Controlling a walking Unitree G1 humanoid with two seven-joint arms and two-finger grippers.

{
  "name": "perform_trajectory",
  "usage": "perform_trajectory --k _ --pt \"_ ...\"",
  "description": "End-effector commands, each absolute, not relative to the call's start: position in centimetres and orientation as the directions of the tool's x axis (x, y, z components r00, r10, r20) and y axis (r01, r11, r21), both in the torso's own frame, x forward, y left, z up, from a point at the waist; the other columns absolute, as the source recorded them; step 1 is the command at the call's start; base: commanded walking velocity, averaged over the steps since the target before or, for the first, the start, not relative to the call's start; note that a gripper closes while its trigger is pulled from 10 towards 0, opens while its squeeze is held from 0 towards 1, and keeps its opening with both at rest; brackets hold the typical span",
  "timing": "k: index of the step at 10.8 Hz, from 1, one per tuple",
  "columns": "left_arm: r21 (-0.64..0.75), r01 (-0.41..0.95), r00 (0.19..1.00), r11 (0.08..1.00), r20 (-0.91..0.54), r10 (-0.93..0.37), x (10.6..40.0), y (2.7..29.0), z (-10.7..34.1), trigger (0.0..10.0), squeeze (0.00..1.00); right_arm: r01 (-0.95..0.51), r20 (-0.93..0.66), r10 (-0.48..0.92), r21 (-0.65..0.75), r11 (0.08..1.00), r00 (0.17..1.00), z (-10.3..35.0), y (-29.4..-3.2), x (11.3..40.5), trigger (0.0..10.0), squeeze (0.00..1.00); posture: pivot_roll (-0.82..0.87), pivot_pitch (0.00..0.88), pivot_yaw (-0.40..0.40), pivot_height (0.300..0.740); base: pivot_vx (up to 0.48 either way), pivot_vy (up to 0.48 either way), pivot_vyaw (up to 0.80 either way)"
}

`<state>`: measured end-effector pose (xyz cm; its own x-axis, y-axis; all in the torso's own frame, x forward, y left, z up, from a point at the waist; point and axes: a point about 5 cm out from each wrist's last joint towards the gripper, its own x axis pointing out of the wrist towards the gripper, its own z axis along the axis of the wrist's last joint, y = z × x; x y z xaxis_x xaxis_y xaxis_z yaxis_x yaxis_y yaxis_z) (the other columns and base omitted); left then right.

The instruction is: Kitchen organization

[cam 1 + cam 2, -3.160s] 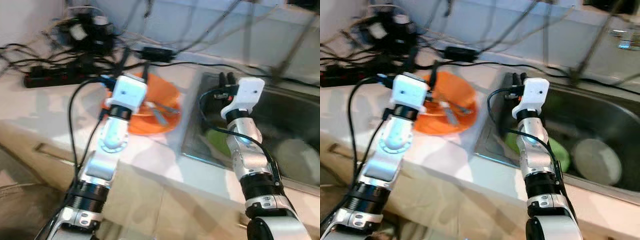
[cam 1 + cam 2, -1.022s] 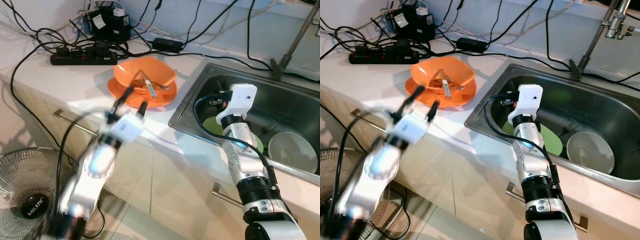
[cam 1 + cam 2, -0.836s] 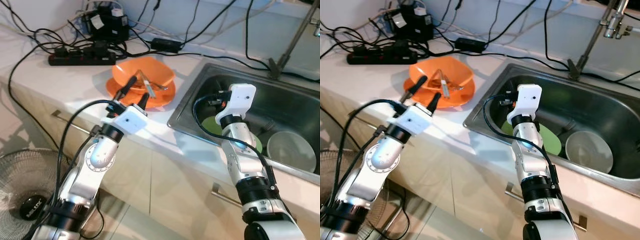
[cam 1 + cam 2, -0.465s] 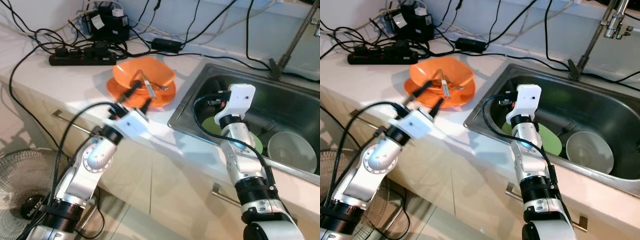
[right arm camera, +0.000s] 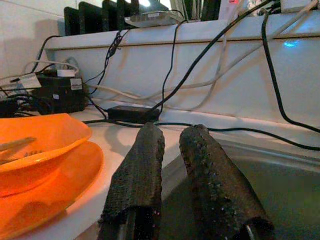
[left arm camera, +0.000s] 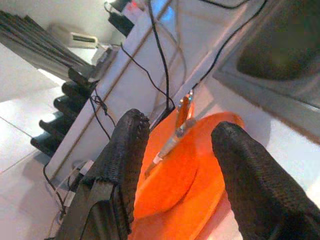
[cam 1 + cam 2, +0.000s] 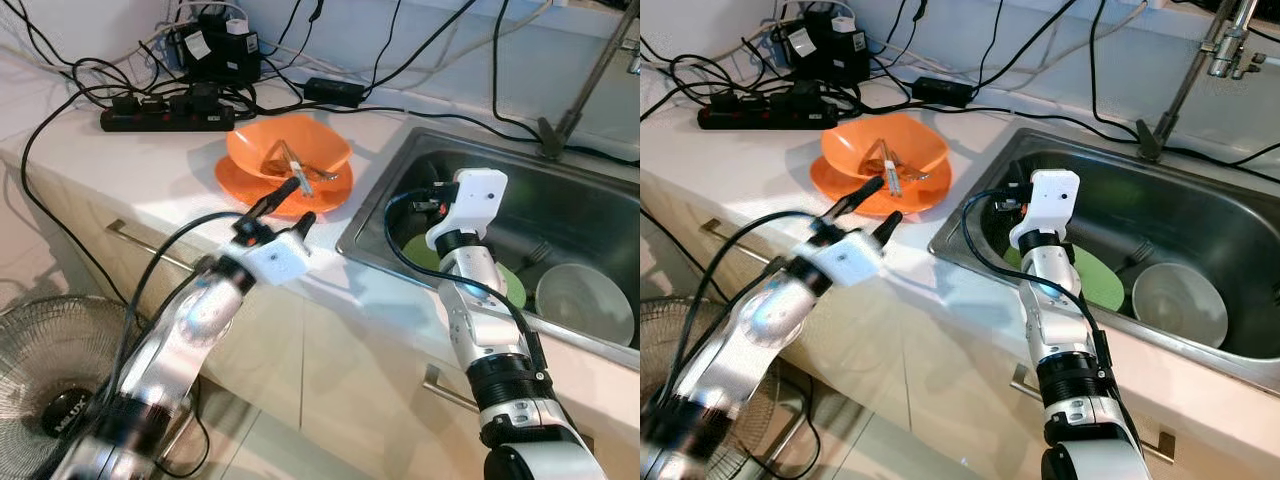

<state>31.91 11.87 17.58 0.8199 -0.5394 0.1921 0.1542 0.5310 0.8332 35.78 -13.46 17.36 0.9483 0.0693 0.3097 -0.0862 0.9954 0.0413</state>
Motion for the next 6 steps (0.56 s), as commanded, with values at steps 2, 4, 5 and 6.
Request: perform_trajectory --k 2,4,5,6 --pt "0.852 0.122 0.815 0.509 0.206 -0.541 33.1 10.7 18.6 10.0 0.00 -0.087 0.334 0.063 0.055 0.995 0.940 18.0 -13.3 36.0 10.0 0.00 0.24 0.000 -0.034 0.740 0.000 0.000 0.00" --pt "0.862 0.112 0.813 0.494 0.206 -0.544 33.8 10.2 18.8 10.0 0.00 -0.081 0.337 0.057 0.058 0.995 0.940 18.1 -13.5 35.9 10.0 0.00 0.23 0.000 -0.027 0.740 0.000 0.000 0.00" --pt "0.865 0.105 0.818 0.490 0.204 -0.537 34.1 10.2 18.9 10.0 0.00 -0.074 0.337 0.050 0.058 0.996 0.940 18.1 -13.7 35.9 10.0 0.00 0.22 0.002 -0.025 0.740 0.000 0.000 0.00" --pt "0.865 0.106 0.820 0.490 0.203 -0.535 34.2 10.2 18.9 10.0 0.00 -0.069 0.335 0.045 0.059 0.996 0.941 18.0 -13.8 35.8 10.0 0.00 0.23 0.003 -0.025 0.740 0.000 0.000 0.00"
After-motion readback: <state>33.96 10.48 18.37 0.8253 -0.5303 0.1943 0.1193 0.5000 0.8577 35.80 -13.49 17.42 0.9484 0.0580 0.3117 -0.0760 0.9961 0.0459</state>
